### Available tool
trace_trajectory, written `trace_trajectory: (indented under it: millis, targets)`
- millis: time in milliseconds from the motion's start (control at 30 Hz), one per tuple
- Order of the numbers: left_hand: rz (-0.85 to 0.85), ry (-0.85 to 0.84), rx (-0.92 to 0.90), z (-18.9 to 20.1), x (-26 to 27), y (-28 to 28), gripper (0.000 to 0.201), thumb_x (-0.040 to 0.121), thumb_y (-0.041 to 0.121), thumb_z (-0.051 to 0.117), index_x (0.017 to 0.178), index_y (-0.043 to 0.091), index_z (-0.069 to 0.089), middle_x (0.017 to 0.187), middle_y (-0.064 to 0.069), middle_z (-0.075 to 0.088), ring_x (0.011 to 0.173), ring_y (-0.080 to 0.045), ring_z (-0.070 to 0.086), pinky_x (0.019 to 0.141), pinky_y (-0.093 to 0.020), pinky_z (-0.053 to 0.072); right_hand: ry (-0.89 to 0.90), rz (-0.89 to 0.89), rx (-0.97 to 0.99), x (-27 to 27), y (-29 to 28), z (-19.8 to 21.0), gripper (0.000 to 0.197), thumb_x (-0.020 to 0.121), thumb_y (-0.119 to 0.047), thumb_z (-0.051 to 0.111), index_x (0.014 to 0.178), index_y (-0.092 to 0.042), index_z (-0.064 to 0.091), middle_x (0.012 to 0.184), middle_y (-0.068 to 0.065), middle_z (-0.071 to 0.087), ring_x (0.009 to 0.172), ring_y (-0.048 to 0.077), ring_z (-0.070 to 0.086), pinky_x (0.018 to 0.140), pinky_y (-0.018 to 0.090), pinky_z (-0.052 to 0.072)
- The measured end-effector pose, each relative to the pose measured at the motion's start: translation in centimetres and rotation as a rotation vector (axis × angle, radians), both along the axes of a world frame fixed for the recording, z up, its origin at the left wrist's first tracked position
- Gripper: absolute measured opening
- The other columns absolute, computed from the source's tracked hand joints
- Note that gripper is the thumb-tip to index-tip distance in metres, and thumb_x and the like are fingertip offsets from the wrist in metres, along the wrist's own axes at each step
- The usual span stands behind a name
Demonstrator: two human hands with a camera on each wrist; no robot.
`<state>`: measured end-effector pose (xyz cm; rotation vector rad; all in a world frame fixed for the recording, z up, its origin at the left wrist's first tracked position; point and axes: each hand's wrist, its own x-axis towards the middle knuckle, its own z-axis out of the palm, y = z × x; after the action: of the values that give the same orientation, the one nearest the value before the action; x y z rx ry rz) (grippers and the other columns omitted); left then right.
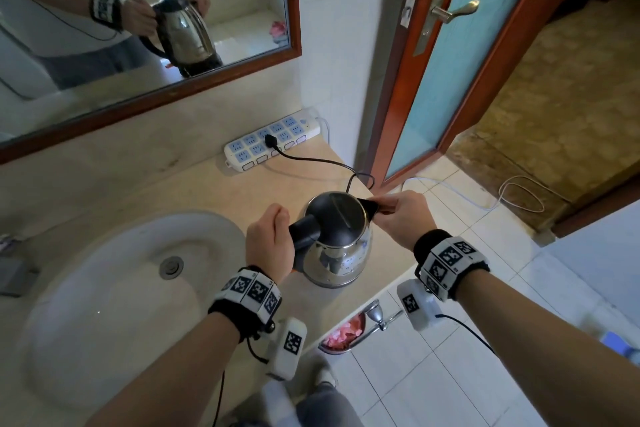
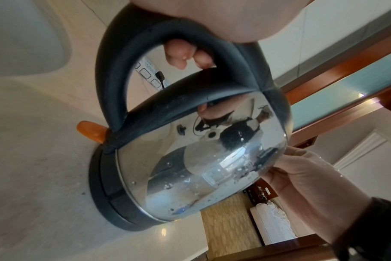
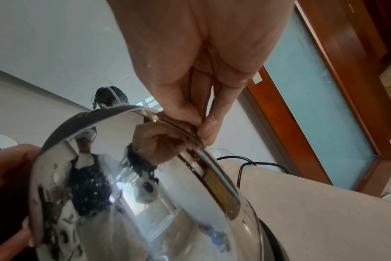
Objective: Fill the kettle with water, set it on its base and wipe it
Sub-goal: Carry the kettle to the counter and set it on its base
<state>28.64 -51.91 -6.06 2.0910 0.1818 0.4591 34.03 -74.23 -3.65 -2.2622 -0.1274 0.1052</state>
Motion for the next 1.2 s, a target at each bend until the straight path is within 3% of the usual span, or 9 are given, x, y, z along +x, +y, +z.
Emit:
trace_trajectory:
  millis: [200, 433, 500, 767, 900, 967, 1067, 1200]
  targets:
    - [0.051, 0.029, 0.021, 0.6, 0.7, -0.5, 0.029, 0.088, 0.020, 0.037, 0.060, 0.021, 0.031, 0.050, 0.001, 0.033, 0.052, -0.031, 0.036, 0.054, -0.046, 0.039, -0.002, -0.003, -0.003, 0.9, -0.1, 0.1, 0.020, 0.080, -0.008, 0.070, 0.095, -0.017, 0.079, 0.080, 0.003, 0.078, 0.080, 0.023, 0.072, 0.078, 0.025, 0.057]
    - [0.077, 0.051, 0.024, -0.4, 0.5, -1.0, 0.027, 0.089, 0.022, 0.035, 0.063, 0.015, 0.033, 0.050, -0.002, 0.034, 0.050, -0.033, 0.037, 0.052, -0.047, 0.040, 0.017, -0.023, 0.002, 1.5, 0.1, -0.7, 0.020, 0.082, -0.009, 0.069, 0.098, -0.018, 0.078, 0.073, -0.008, 0.070, 0.069, 0.010, 0.066, 0.060, -0.001, 0.043]
    - [0.077, 0.044, 0.034, -0.6, 0.6, -1.0, 0.027, 0.089, 0.022, 0.036, 0.063, 0.016, 0.033, 0.051, -0.003, 0.034, 0.051, -0.035, 0.038, 0.051, -0.048, 0.040, 0.017, -0.018, 0.001, 1.7, 0.1, -0.9, 0.020, 0.082, -0.010, 0.070, 0.098, -0.018, 0.078, 0.073, -0.008, 0.070, 0.070, 0.010, 0.066, 0.058, -0.003, 0.043]
    - [0.008, 0.039, 0.068, -0.7, 0.6, -0.7, 0.028, 0.091, 0.023, 0.036, 0.063, 0.019, 0.034, 0.050, 0.000, 0.035, 0.047, -0.024, 0.036, 0.050, -0.046, 0.040, 0.037, 0.017, -0.017, 1.9, 0.0, -0.8, 0.024, 0.081, -0.005, 0.068, 0.099, -0.018, 0.078, 0.078, -0.006, 0.072, 0.078, 0.012, 0.069, 0.080, 0.019, 0.051]
    - [-0.055, 0.089, 0.146, -0.3, 0.5, -0.2, 0.028, 0.091, 0.028, 0.034, 0.065, 0.019, 0.036, 0.051, -0.001, 0.039, 0.049, -0.026, 0.040, 0.050, -0.039, 0.037, 0.050, 0.085, -0.091, 2.1, -0.1, -0.3, 0.027, 0.079, -0.002, 0.063, 0.096, -0.017, 0.078, 0.076, -0.003, 0.071, 0.077, 0.014, 0.066, 0.078, 0.023, 0.051]
    - [-0.073, 0.098, 0.245, 0.3, 0.7, 0.4, 0.029, 0.091, 0.028, 0.034, 0.066, 0.015, 0.039, 0.052, -0.002, 0.041, 0.050, -0.027, 0.041, 0.050, -0.033, 0.033, 0.062, 0.121, -0.124, 2.4, -0.1, 0.4, 0.031, 0.079, 0.000, 0.057, 0.096, -0.016, 0.077, 0.084, 0.000, 0.075, 0.082, 0.014, 0.067, 0.084, 0.024, 0.052]
    - [-0.070, 0.095, 0.279, 2.1, 1.6, 1.8, 0.031, 0.089, 0.030, 0.033, 0.067, 0.012, 0.046, 0.058, -0.004, 0.050, 0.055, -0.026, 0.048, 0.054, -0.036, 0.040, 0.072, 0.109, -0.072, 3.6, 0.4, 2.4, 0.035, 0.080, 0.004, 0.051, 0.102, -0.010, 0.075, 0.095, 0.003, 0.077, 0.088, 0.010, 0.069, 0.095, 0.022, 0.051]
    - [-0.010, 0.083, 0.343, 6.2, 3.5, 4.2, 0.023, 0.092, 0.021, 0.043, 0.078, 0.010, 0.057, 0.073, -0.008, 0.062, 0.066, -0.027, 0.057, 0.062, -0.038, 0.048, -0.005, 0.118, -0.038, 6.1, 2.7, 6.9, 0.030, 0.082, -0.002, 0.054, 0.099, -0.013, 0.076, 0.094, 0.002, 0.077, 0.088, 0.010, 0.071, 0.095, 0.024, 0.052]
